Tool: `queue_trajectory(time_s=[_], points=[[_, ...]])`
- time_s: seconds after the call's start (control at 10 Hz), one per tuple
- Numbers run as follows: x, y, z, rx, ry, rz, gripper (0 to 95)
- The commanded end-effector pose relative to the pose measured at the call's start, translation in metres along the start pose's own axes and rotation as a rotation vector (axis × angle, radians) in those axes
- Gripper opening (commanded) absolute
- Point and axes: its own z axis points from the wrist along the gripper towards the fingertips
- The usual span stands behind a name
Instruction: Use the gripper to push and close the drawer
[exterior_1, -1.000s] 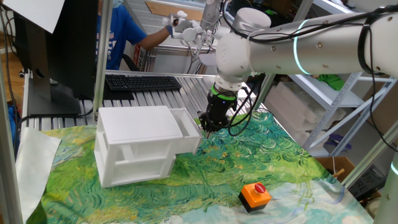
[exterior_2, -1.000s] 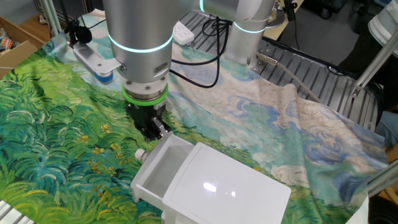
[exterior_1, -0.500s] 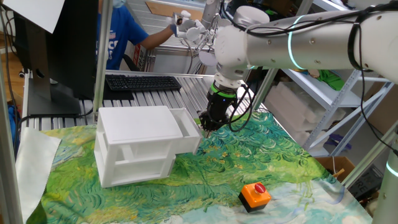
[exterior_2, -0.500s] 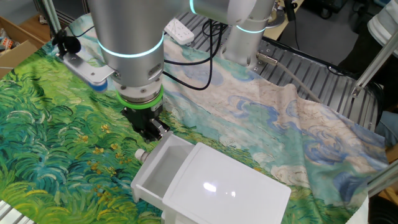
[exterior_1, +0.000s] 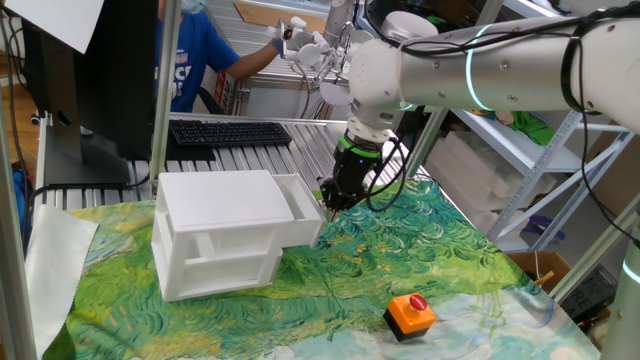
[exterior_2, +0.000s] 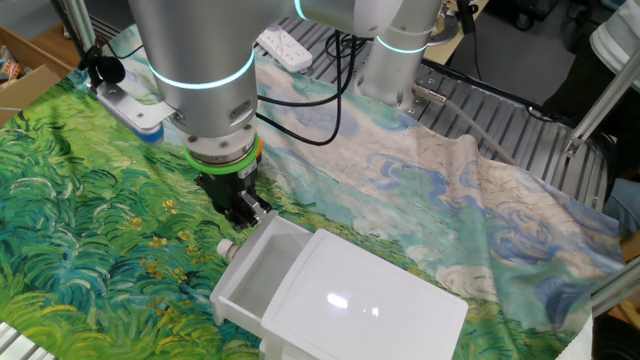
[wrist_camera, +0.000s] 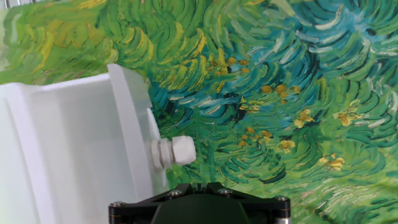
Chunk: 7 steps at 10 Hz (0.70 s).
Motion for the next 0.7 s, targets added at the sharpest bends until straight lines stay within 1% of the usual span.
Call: queue_trajectory(time_s=[0.1, 0.4, 0.5, 0.7], points=[[0.001, 0.001, -0.003, 0.0, 0.001, -0.005, 0.0], [-0.002, 0.009, -0.008, -0.001, 0.009, 0.008, 0.0], [-0.003, 0.013, -0.008, 0.002, 0.008, 0.013, 0.0], [-0.003, 0.015, -0.008, 0.007, 0.008, 0.019, 0.0]])
